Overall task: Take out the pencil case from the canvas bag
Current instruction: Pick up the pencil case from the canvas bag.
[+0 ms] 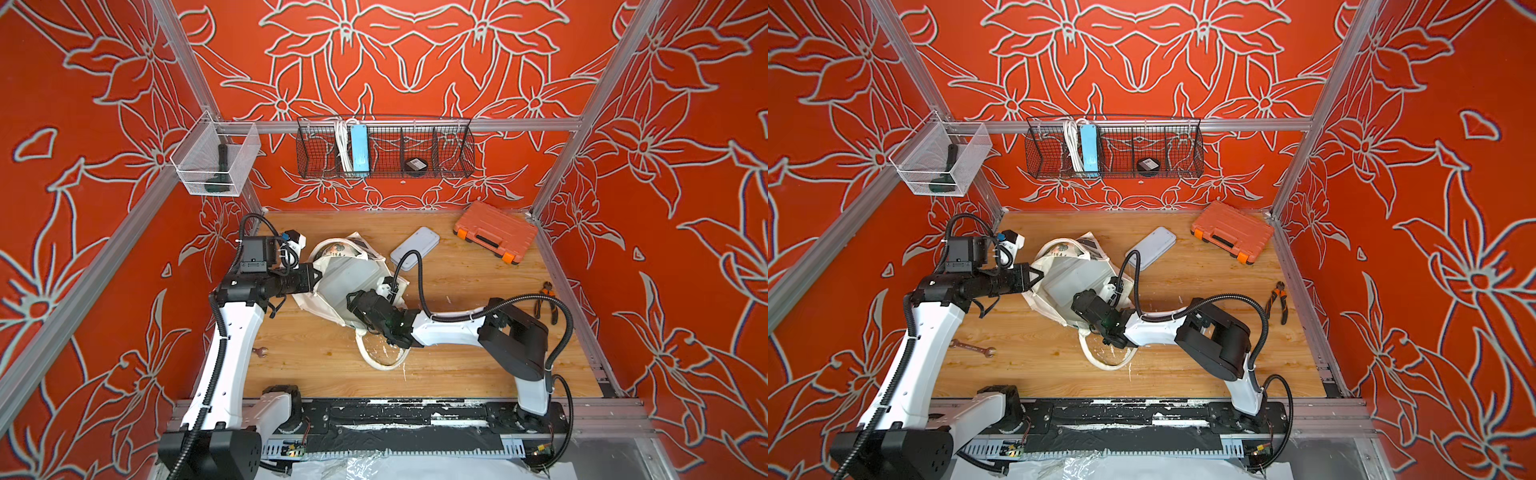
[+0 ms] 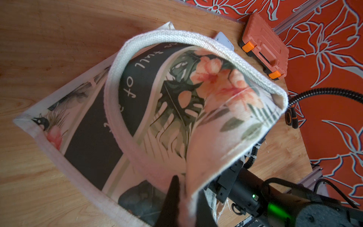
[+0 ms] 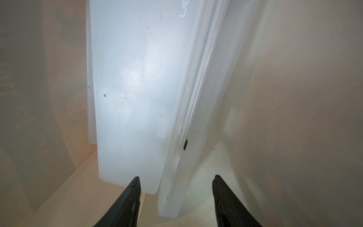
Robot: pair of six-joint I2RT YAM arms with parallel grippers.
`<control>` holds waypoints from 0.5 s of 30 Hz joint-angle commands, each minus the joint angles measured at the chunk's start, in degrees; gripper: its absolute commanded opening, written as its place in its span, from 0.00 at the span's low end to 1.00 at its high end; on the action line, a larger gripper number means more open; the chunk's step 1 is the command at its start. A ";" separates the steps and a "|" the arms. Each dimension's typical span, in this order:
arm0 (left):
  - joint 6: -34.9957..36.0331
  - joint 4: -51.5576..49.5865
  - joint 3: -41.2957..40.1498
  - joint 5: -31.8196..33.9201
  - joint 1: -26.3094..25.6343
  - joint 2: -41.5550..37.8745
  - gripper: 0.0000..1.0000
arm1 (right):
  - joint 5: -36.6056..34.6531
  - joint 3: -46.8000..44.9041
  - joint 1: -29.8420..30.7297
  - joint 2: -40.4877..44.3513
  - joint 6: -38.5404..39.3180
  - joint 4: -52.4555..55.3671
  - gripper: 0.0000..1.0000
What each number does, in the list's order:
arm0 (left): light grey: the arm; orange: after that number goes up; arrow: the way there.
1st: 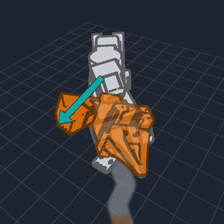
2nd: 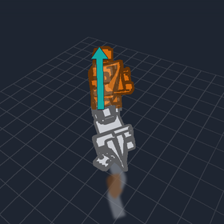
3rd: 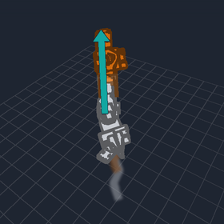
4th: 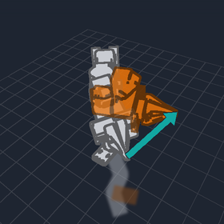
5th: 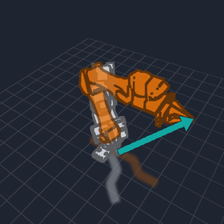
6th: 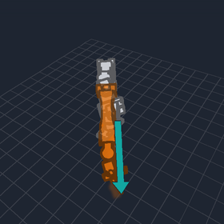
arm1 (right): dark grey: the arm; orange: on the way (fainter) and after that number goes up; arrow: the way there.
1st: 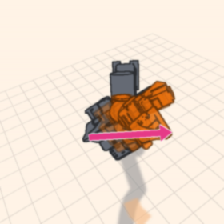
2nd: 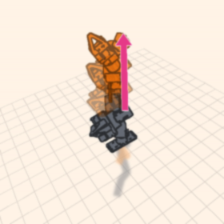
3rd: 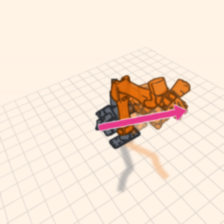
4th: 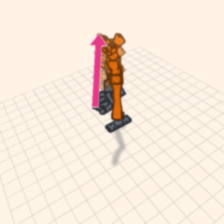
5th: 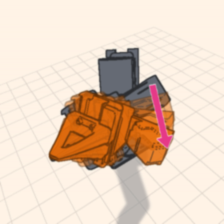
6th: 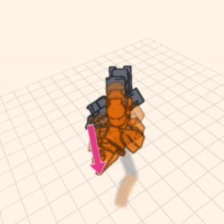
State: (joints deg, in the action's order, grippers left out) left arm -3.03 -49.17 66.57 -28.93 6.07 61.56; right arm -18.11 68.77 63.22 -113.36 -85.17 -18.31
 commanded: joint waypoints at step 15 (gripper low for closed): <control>-1.58 4.20 -2.37 -4.17 0.22 -4.03 0.00 | -1.89 0.59 -1.57 -4.65 4.83 -1.39 0.26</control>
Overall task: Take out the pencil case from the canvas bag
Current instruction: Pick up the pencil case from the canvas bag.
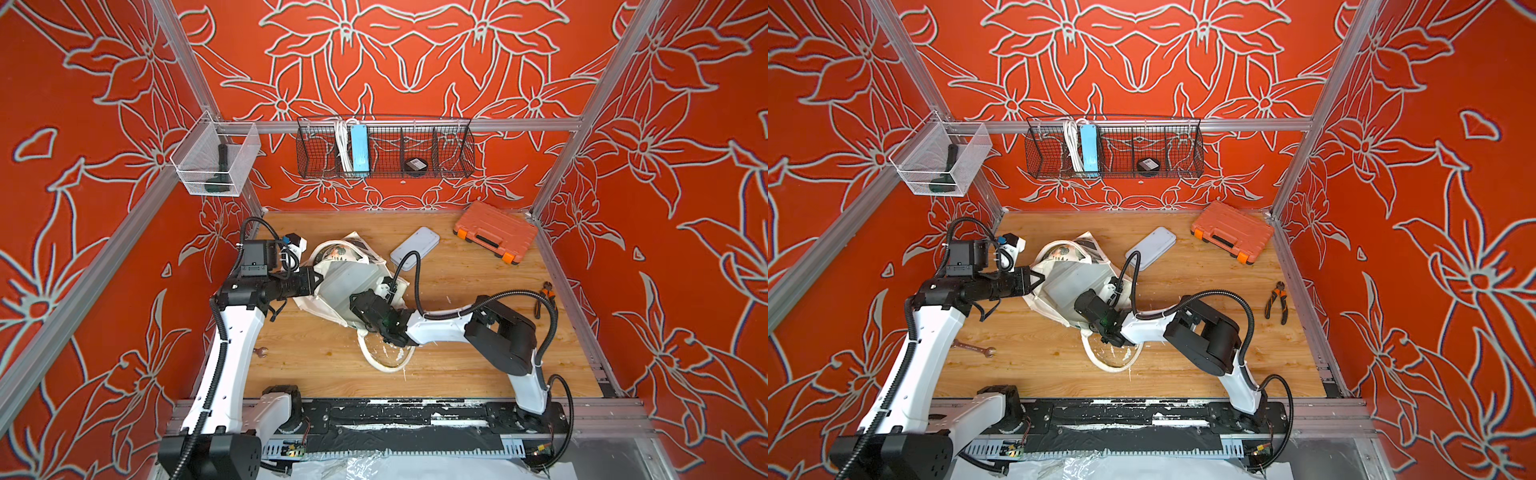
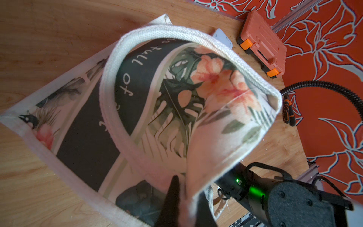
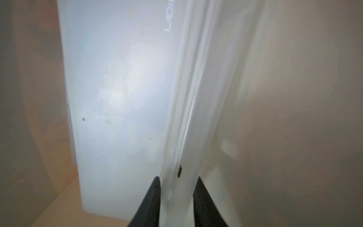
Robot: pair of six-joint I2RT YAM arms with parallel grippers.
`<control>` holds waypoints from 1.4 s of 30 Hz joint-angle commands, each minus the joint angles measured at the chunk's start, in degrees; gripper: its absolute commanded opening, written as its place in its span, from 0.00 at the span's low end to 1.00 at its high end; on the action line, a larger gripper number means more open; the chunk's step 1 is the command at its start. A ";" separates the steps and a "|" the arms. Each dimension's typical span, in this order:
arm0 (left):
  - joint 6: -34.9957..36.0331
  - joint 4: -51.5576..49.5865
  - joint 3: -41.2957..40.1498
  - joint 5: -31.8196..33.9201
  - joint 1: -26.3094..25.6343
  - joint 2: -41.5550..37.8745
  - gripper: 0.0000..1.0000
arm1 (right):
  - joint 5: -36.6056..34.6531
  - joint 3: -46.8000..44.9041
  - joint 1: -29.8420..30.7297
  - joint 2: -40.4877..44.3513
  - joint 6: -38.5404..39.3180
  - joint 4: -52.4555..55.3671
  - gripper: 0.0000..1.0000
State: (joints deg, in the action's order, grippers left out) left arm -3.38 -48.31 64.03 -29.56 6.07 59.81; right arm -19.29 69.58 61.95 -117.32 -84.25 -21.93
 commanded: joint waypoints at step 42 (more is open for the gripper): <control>-1.46 5.29 -1.58 0.69 0.20 -0.46 0.00 | 1.81 -10.30 -0.36 16.78 18.51 6.20 0.23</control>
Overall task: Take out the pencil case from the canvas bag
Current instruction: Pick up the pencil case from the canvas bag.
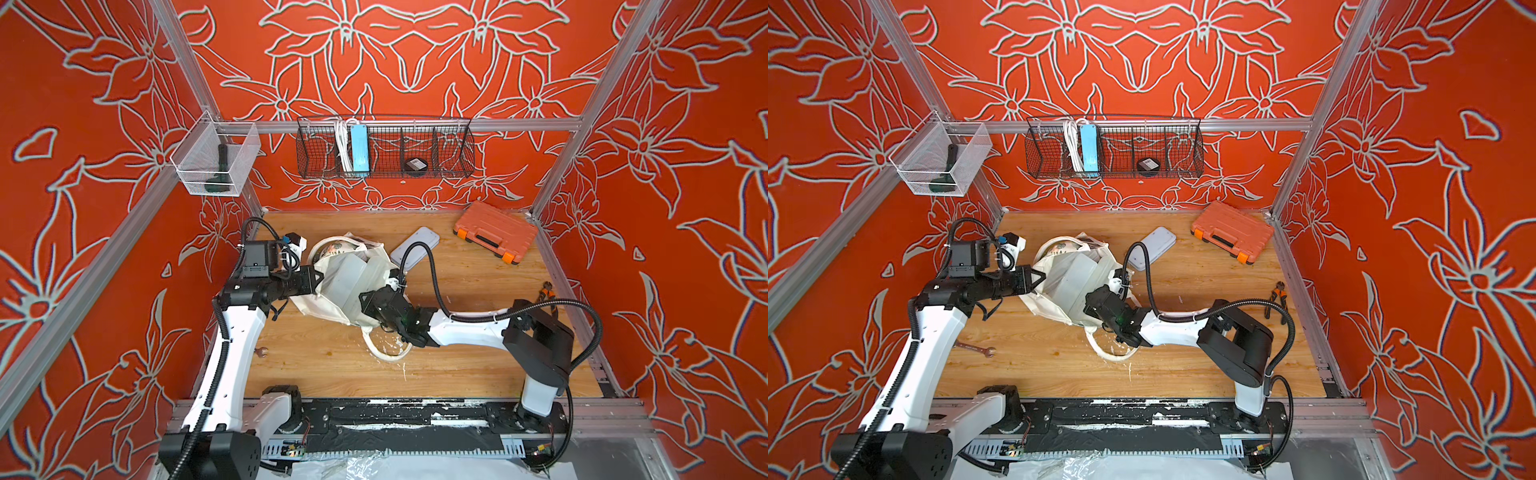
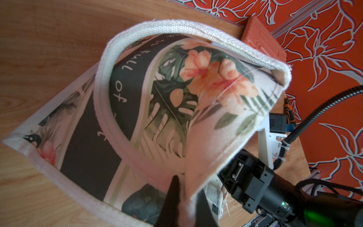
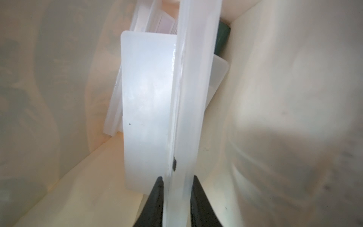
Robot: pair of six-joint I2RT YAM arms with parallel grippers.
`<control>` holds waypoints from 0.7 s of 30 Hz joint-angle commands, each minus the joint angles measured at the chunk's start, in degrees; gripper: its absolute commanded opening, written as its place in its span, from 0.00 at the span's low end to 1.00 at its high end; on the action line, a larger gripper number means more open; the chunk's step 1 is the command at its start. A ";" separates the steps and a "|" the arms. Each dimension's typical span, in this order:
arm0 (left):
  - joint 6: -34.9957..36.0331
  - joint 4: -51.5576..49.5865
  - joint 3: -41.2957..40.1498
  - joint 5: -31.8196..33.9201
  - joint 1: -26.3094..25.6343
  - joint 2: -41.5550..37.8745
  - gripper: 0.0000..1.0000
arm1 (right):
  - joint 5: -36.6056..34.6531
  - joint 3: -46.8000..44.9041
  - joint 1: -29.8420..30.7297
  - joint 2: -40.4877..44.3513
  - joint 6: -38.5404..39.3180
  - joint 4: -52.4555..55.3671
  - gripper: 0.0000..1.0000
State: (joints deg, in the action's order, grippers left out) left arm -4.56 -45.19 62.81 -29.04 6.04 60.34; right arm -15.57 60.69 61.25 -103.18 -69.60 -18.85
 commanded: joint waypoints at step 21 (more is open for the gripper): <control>-0.54 1.95 -0.40 0.30 0.28 -1.63 0.00 | -1.74 -3.56 -0.43 8.70 7.08 12.58 0.27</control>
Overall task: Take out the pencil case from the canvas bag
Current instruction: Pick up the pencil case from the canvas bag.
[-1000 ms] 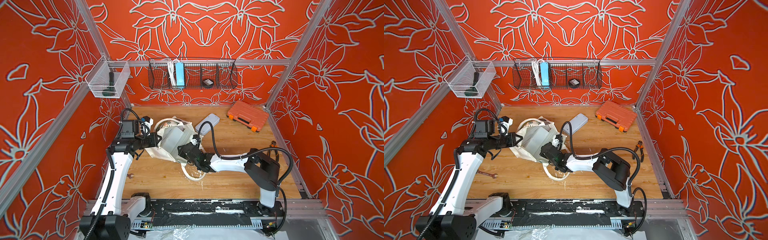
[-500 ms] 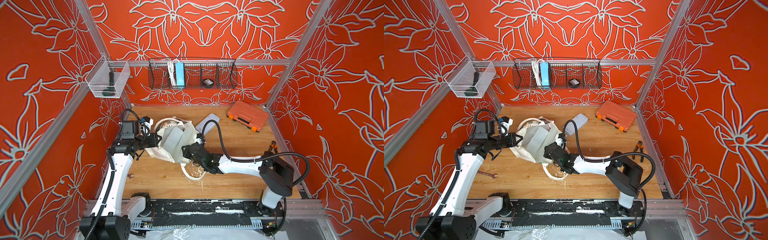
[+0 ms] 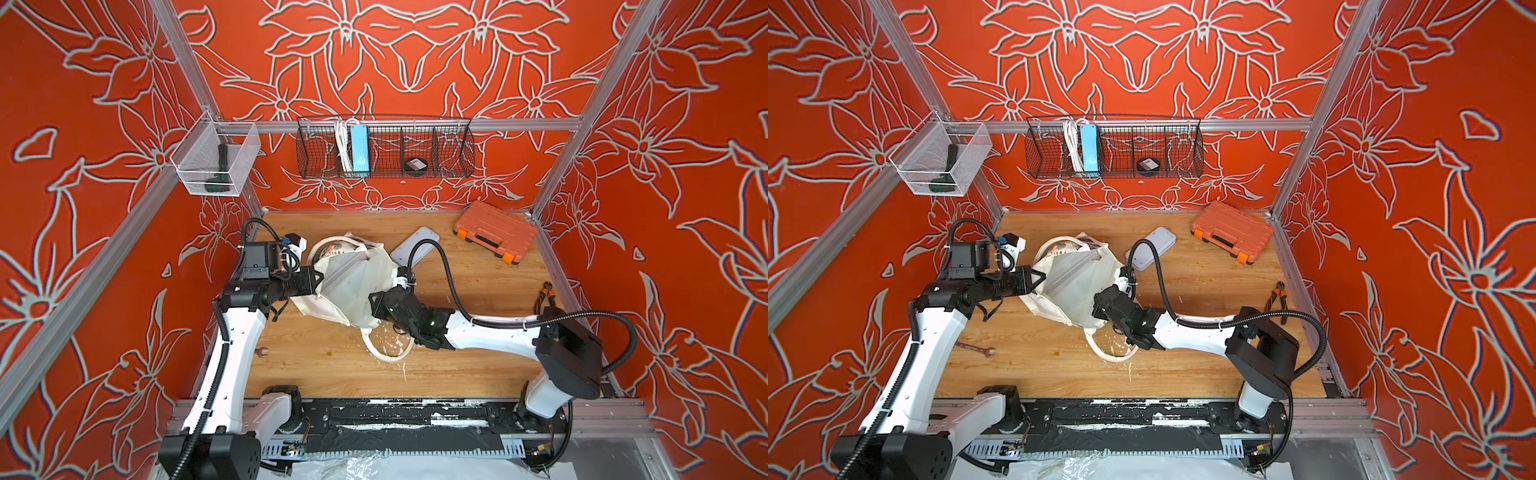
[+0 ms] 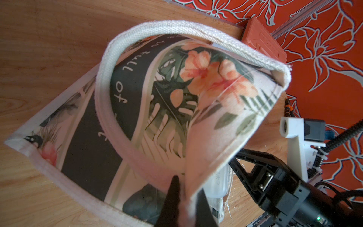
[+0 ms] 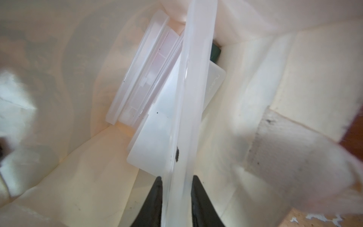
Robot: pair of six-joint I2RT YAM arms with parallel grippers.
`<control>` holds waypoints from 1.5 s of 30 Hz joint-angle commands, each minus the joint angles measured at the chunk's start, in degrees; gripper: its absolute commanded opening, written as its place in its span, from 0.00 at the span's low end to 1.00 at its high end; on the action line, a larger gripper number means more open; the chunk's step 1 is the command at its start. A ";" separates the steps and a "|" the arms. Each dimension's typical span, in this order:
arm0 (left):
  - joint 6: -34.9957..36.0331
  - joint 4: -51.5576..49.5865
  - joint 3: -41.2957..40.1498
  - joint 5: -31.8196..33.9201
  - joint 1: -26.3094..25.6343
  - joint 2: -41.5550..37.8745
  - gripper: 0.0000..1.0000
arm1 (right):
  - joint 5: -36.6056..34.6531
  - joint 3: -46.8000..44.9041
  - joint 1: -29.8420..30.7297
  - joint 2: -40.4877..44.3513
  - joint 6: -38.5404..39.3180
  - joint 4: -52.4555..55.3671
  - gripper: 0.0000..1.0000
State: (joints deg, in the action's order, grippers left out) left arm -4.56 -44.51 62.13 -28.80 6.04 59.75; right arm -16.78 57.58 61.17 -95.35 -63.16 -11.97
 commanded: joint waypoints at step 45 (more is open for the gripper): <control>-1.95 1.01 0.10 -1.61 0.24 -2.53 0.00 | 8.58 13.35 -0.58 -11.35 -2.44 15.95 0.94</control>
State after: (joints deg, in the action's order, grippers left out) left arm -5.48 -44.66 62.11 -28.23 6.04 58.89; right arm -9.08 71.42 60.71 -105.38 -64.73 4.67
